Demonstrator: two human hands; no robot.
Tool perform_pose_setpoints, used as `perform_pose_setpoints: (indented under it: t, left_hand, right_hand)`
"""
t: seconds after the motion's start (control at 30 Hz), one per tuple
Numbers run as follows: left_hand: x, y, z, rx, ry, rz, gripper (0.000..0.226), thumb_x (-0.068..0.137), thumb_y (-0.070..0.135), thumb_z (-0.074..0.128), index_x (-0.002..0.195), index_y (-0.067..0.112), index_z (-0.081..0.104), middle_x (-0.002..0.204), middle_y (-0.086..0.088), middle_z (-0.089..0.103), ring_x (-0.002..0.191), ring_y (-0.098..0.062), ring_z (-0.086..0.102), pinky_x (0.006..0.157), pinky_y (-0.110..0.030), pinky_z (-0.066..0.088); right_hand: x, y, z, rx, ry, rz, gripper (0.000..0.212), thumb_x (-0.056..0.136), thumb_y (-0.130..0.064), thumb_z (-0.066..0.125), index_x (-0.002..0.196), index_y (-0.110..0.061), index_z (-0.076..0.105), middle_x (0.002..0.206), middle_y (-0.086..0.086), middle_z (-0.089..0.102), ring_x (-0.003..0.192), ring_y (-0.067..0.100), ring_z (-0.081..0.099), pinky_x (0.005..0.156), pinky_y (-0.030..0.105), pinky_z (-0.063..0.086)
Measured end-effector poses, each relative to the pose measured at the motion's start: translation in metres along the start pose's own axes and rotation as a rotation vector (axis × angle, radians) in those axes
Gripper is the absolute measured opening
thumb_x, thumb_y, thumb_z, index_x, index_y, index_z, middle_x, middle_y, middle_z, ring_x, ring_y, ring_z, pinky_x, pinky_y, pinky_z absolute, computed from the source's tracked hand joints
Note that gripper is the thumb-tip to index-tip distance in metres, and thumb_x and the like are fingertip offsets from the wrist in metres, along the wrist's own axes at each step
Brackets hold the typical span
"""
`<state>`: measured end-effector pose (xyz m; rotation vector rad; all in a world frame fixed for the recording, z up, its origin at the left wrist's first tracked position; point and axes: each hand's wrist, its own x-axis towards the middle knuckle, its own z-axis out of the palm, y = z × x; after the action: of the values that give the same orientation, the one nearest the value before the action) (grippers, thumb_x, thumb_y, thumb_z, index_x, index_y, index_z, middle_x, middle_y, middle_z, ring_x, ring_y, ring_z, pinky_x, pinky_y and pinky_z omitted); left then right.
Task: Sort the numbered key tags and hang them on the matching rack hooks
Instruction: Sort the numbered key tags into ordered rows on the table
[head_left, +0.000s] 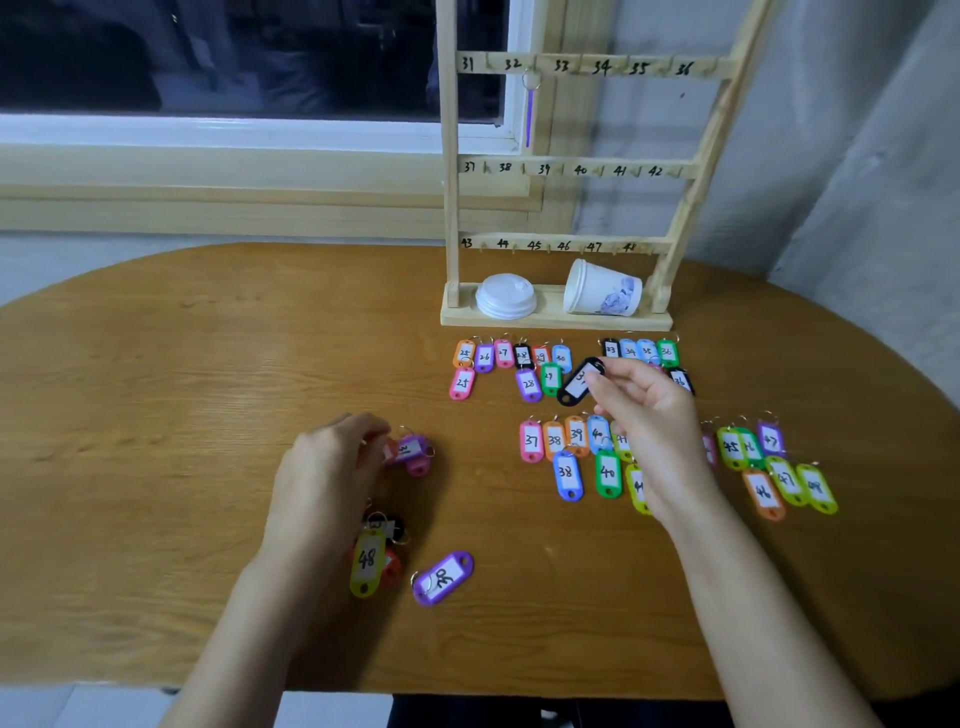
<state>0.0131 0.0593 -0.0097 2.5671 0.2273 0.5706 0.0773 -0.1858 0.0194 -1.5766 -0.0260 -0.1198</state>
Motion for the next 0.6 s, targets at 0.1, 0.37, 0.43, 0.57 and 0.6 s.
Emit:
perform_pose_setpoints:
  t: [0.1, 0.37, 0.43, 0.57, 0.6]
  left_hand:
    - [0.002, 0.004, 0.002, -0.112, 0.086, -0.031, 0.024, 0.085, 0.004, 0.064, 0.107, 0.016, 0.067, 0.084, 0.000, 0.070, 0.078, -0.020, 0.065, 0.072, -0.029, 0.049]
    - [0.001, 0.014, 0.007, -0.169, 0.049, -0.037, 0.020, 0.083, 0.005, 0.067, 0.098, 0.018, 0.070, 0.081, 0.009, 0.067, 0.074, -0.004, 0.061, 0.069, -0.012, 0.040]
    - [0.000, 0.008, 0.002, -0.144, 0.015, -0.086, 0.016, 0.081, 0.012, 0.071, 0.094, 0.022, 0.071, 0.079, 0.010, 0.066, 0.074, -0.004, 0.060, 0.065, -0.012, 0.038]
    - [-0.005, 0.004, -0.009, -0.103, -0.078, -0.143, 0.015, 0.074, 0.031, 0.078, 0.086, 0.026, 0.070, 0.073, 0.012, 0.061, 0.070, -0.002, 0.057, 0.060, -0.020, 0.041]
    - [-0.006, 0.005, -0.009, -0.084, -0.099, -0.130, 0.018, 0.072, 0.036, 0.079, 0.084, 0.027, 0.070, 0.074, 0.011, 0.062, 0.071, -0.004, 0.057, 0.061, -0.024, 0.044]
  right_hand:
    - [0.001, 0.002, -0.011, -0.018, 0.018, -0.001, 0.016, 0.088, -0.017, 0.064, 0.104, -0.021, 0.063, 0.091, -0.009, 0.068, 0.068, -0.012, 0.061, 0.058, 0.004, 0.043]
    - [-0.003, 0.010, -0.027, -0.098, -0.007, -0.011, 0.019, 0.088, -0.018, 0.065, 0.092, -0.035, 0.061, 0.095, -0.014, 0.067, 0.086, -0.001, 0.064, 0.068, 0.008, 0.048]
    - [-0.005, 0.012, -0.029, -0.118, -0.015, -0.008, 0.018, 0.088, -0.019, 0.065, 0.094, -0.035, 0.061, 0.096, -0.014, 0.067, 0.089, -0.001, 0.064, 0.069, 0.009, 0.049]
    - [-0.005, 0.017, -0.028, -0.127, -0.020, 0.006, 0.015, 0.088, -0.018, 0.065, 0.098, -0.029, 0.064, 0.096, -0.010, 0.069, 0.084, -0.005, 0.064, 0.064, 0.005, 0.047]
    - [-0.005, 0.018, -0.027, -0.126, -0.021, 0.010, 0.015, 0.088, -0.018, 0.065, 0.100, -0.027, 0.064, 0.096, -0.010, 0.069, 0.082, -0.006, 0.064, 0.063, 0.004, 0.046]
